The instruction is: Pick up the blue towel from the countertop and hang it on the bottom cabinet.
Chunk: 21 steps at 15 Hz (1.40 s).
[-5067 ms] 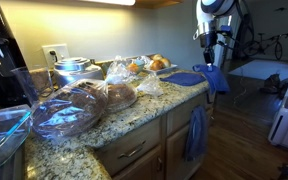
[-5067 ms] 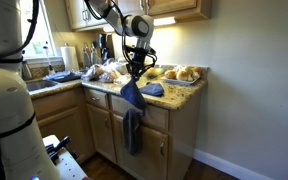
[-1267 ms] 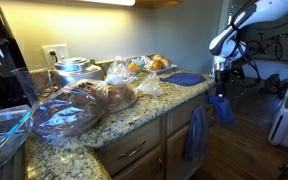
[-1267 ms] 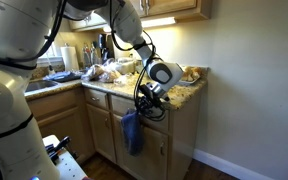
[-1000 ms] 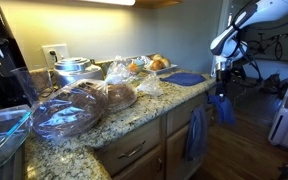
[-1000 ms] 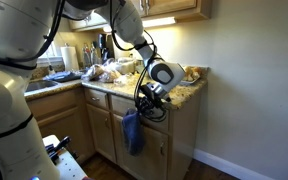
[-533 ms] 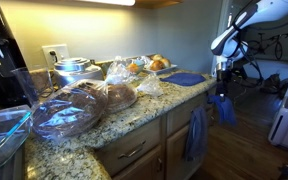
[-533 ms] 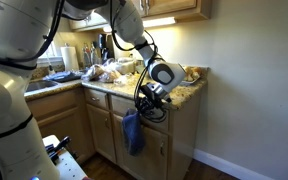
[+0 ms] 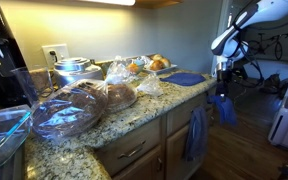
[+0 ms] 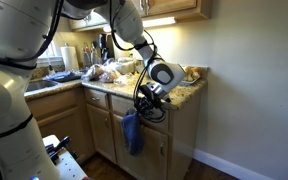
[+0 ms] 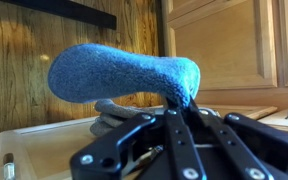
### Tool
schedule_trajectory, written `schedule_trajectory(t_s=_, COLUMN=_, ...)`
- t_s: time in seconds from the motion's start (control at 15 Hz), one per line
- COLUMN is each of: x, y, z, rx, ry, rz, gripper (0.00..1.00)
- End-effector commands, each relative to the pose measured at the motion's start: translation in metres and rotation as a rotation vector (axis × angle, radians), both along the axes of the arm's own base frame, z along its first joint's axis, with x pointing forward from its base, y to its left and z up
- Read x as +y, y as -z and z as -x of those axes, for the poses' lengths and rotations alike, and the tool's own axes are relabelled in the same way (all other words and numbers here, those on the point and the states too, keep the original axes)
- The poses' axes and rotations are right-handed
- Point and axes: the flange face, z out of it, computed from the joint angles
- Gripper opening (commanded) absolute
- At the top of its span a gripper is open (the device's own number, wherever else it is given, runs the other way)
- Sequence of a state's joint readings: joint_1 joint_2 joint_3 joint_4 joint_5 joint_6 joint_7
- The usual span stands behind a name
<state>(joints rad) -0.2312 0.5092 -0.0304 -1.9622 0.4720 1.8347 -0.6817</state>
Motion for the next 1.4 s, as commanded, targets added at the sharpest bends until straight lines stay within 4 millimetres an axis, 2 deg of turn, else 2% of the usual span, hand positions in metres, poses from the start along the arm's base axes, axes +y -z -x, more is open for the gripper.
schedule_trajectory(t_s=0.0, x=0.01, y=0.025, z=0.025, rx=0.064, ry=0.021, rz=-0.045, gripper=0.06)
schedule_trajectory(t_s=0.67, x=0.025, y=0.029, z=0.031, rx=0.102, ry=-0.019, rz=-0.085, gripper=0.06)
schedule_trajectory(t_s=0.93, x=0.019, y=0.037, z=0.032, rx=0.122, ry=0.007, rz=-0.086, gripper=0.06)
schedule_trajectory(t_s=1.33, x=0.016, y=0.045, z=0.022, rx=0.132, ry=0.032, rz=-0.049, gripper=0.06)
